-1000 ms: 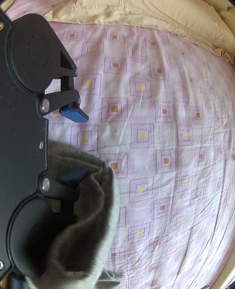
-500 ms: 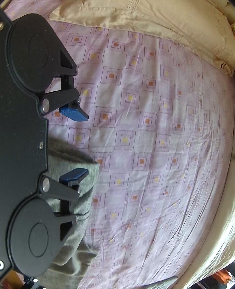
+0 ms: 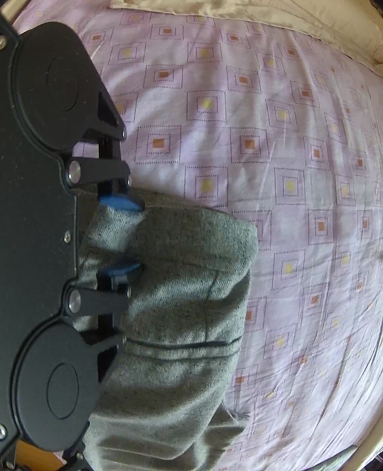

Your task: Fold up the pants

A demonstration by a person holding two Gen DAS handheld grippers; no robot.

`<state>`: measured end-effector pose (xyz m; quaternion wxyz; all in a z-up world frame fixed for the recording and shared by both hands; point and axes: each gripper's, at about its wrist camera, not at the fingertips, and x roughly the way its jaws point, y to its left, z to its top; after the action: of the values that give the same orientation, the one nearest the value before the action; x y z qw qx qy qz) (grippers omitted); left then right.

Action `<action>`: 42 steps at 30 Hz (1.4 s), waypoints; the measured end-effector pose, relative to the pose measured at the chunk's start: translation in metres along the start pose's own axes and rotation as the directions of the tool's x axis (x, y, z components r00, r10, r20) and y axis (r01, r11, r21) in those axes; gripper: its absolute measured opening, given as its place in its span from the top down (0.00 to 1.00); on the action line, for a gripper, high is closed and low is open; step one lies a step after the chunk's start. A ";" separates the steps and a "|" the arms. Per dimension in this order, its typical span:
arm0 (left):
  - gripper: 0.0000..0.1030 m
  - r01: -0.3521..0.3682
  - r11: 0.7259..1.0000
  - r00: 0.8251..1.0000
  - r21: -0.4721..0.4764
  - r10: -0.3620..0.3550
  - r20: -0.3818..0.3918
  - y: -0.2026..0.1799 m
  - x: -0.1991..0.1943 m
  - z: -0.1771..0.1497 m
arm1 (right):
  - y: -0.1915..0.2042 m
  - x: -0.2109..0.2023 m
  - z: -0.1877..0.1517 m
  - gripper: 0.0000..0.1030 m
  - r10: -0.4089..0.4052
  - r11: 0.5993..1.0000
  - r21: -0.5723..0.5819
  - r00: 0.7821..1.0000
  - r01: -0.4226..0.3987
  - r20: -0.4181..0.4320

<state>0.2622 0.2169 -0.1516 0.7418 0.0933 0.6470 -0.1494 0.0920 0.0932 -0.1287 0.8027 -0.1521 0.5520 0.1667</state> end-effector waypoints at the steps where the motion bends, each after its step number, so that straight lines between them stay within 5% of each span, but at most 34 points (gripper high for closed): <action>1: 0.90 0.003 1.000 1.000 -0.005 -0.003 0.005 -0.002 -0.001 0.001 | 0.005 0.004 -0.001 0.63 -0.021 0.999 -0.042 1.000 0.021 -0.006; 5: 0.94 -0.036 0.999 0.999 0.008 0.036 0.035 -0.011 -0.012 0.004 | 0.017 0.015 -0.005 0.67 -0.116 0.982 -0.150 0.993 0.118 0.025; 7: 0.95 -0.032 0.999 0.998 -0.004 0.032 0.054 -0.011 -0.029 0.002 | 0.012 0.009 -0.004 0.88 -0.115 0.987 -0.109 0.992 0.119 0.043; 10: 0.96 -0.015 1.000 0.994 0.011 0.013 0.109 -0.005 -0.069 -0.008 | -0.002 -0.020 -0.002 0.91 -0.089 0.996 0.004 0.990 0.089 0.108; 15: 0.95 0.026 1.000 0.995 0.000 -0.026 0.099 0.013 -0.103 -0.037 | -0.007 -0.061 -0.013 0.91 0.002 0.999 0.039 0.988 -0.008 0.154; 21: 0.95 -0.028 1.000 0.996 -0.004 0.028 -0.085 0.015 -0.042 -0.069 | 0.011 -0.022 -0.023 0.91 0.068 0.997 -0.021 0.998 -0.068 0.018; 24: 0.92 -0.041 0.999 0.990 -0.025 0.037 -0.134 0.016 -0.026 -0.073 | 0.005 -0.003 -0.023 0.91 0.101 0.994 0.043 0.994 -0.099 -0.032; 34: 0.88 0.031 0.996 0.996 0.083 -0.038 0.081 -0.006 -0.102 -0.034 | -0.045 -0.047 -0.018 0.74 0.165 0.939 0.294 0.984 -0.178 0.070; 38: 0.87 0.057 0.990 0.987 0.126 -0.075 0.139 -0.029 -0.087 -0.006 | -0.072 -0.057 -0.017 0.74 0.138 0.895 0.408 0.982 -0.180 0.130; 42: 0.82 0.000 0.991 0.994 0.130 -0.014 0.108 -0.040 -0.038 0.004 | -0.102 -0.052 -0.009 0.74 0.099 0.851 0.500 0.984 -0.161 0.150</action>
<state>0.2479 0.1818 -0.1112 0.7676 0.1309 0.5951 -0.1987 0.1116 -0.0079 -0.0766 0.8325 0.1135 0.5368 0.0773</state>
